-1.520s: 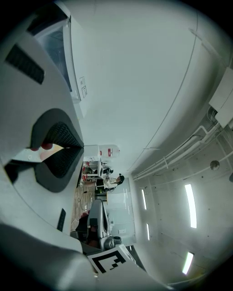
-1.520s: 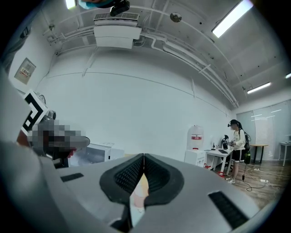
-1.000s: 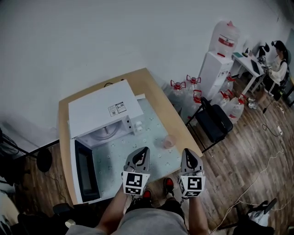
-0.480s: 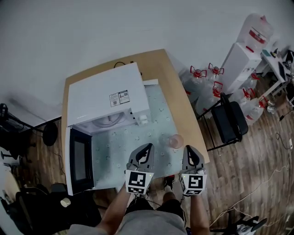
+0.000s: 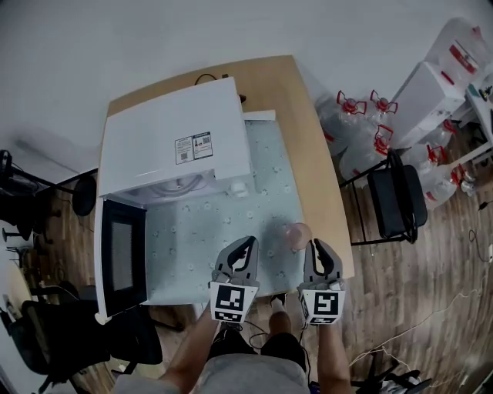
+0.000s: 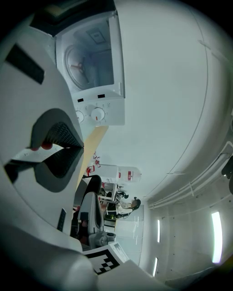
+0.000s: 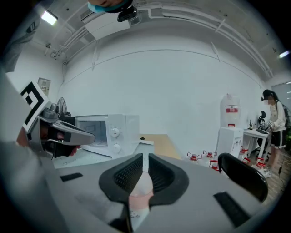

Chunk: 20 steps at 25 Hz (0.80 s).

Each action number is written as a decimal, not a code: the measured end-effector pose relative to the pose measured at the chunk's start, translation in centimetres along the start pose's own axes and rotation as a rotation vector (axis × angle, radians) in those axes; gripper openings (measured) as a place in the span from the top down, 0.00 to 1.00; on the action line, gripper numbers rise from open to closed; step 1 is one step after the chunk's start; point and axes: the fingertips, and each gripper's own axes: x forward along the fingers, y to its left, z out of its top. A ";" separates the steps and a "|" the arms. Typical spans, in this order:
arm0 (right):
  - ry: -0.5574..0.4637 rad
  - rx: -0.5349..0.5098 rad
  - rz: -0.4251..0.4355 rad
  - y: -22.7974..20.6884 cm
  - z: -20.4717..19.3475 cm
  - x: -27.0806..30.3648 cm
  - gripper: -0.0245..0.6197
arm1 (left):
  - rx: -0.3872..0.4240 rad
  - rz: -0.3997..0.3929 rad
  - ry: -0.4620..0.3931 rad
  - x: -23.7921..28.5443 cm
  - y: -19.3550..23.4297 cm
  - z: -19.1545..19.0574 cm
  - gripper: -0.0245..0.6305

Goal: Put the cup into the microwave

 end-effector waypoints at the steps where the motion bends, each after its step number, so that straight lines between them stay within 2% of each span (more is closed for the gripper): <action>1: 0.001 0.003 0.013 0.1 -0.3 0.3 0.91 | -0.003 0.005 0.004 0.2 0.0 -0.3 0.93; 3: 0.008 0.010 0.047 0.4 -0.9 0.8 0.77 | -0.014 0.015 0.010 0.5 0.2 -0.9 0.93; 9: 0.041 0.020 0.115 1.5 -2.9 2.2 0.47 | -0.036 0.041 0.036 0.7 0.5 -2.2 0.93; 12: 0.064 0.021 0.138 1.9 -4.2 2.9 0.41 | -0.048 0.054 0.047 0.8 0.8 -3.0 0.93; 20: 0.126 0.005 0.152 2.2 -7.3 4.3 0.40 | -0.077 0.091 0.083 1.0 1.6 -5.5 0.93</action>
